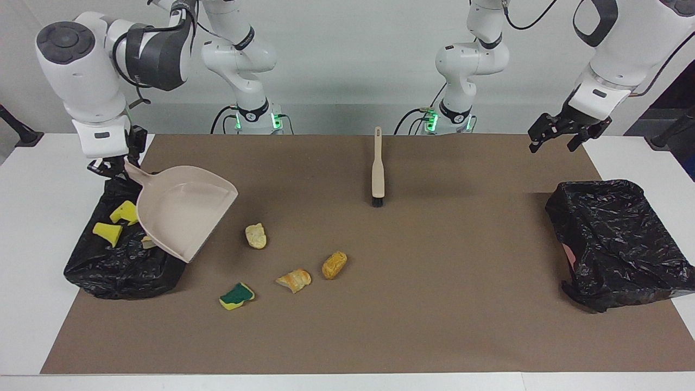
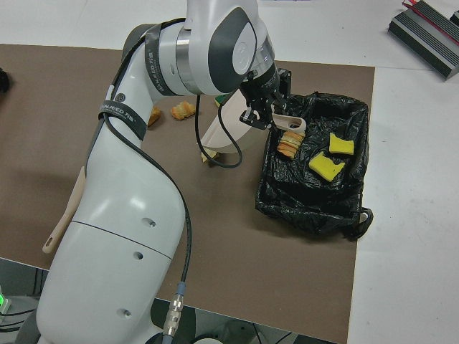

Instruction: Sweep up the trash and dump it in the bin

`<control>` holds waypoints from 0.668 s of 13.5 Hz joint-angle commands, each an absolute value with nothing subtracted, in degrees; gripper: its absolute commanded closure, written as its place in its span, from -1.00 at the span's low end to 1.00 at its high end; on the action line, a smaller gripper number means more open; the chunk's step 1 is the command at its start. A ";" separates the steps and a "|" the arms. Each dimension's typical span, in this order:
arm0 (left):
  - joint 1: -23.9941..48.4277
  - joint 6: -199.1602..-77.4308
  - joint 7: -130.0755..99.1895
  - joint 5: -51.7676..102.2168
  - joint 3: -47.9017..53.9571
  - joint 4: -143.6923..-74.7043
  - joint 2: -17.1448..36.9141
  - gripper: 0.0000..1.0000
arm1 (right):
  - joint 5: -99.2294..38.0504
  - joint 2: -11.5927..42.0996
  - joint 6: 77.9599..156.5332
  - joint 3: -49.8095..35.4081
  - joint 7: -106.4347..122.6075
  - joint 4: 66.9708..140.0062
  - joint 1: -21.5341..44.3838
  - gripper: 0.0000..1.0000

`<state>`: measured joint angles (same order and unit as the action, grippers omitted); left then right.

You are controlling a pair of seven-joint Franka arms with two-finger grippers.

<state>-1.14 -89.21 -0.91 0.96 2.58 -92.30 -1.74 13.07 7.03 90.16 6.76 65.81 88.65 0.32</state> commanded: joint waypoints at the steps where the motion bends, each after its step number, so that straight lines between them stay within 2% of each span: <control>1: -1.58 -87.89 -0.35 -0.09 3.08 -90.53 -2.11 -1.00 | 10.90 5.01 89.74 6.24 55.25 91.49 0.79 1.00; 4: -1.76 -87.80 -0.79 0.26 2.90 -90.44 -4.13 -1.00 | 7.21 5.27 90.52 5.71 35.04 92.29 4.29 1.00; 9: -1.85 -88.15 -0.70 0.61 2.90 -90.62 -4.66 -1.00 | -0.25 8.78 93.33 5.71 8.05 91.76 11.49 1.00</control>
